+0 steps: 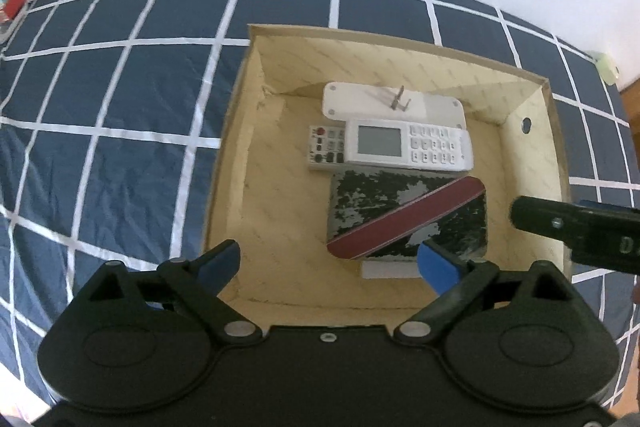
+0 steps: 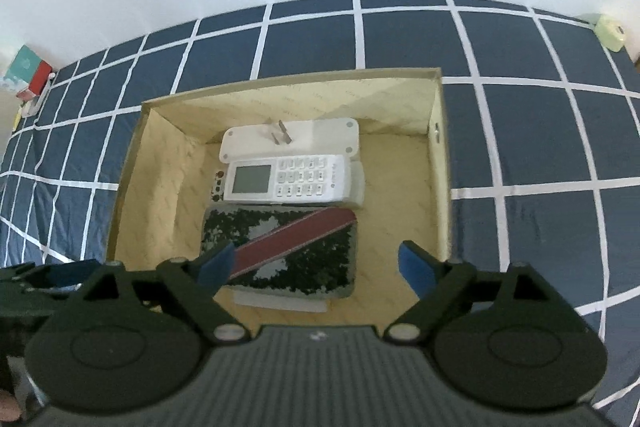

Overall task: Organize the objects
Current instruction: 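Open the right gripper and lift it away from the box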

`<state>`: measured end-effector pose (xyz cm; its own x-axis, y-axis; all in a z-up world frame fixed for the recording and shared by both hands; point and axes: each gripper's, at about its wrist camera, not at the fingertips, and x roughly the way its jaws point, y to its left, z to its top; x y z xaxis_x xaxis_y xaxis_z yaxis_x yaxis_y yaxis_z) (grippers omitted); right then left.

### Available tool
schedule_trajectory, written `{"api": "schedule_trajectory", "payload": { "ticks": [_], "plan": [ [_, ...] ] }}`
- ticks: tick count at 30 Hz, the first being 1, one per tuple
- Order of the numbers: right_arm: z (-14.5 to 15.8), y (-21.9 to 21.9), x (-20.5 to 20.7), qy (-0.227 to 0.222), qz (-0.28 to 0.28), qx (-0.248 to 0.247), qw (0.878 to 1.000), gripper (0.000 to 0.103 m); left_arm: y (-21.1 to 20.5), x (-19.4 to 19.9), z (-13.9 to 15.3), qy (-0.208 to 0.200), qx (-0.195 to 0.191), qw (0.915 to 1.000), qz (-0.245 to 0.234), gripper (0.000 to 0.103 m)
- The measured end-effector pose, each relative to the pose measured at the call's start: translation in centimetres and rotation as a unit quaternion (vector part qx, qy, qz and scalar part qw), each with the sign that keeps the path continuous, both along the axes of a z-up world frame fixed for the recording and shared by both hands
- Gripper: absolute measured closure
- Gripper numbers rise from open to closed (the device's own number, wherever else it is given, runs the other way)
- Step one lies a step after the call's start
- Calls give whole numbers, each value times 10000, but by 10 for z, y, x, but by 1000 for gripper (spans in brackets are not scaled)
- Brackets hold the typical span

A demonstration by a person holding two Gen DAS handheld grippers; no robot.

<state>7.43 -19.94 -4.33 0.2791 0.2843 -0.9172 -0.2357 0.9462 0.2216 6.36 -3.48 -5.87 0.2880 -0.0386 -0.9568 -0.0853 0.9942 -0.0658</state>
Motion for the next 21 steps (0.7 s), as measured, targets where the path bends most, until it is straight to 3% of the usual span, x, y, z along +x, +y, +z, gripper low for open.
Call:
{"api": "schedule_trajectory", "payload": {
  "ticks": [2, 11, 21],
  "plan": [
    [4, -5, -4, -39, -15, 1, 10000, 12, 0, -5, 4, -65, 42, 10000, 35, 0],
    [19, -21, -22, -193, -95, -111, 9997, 0, 3, -21, 20, -233, 227, 9994, 98, 0],
    [20, -35, -33, -127, -103, -247, 9996, 0, 6, -30, 29, -279, 363, 9989, 101, 0]
  ]
}}
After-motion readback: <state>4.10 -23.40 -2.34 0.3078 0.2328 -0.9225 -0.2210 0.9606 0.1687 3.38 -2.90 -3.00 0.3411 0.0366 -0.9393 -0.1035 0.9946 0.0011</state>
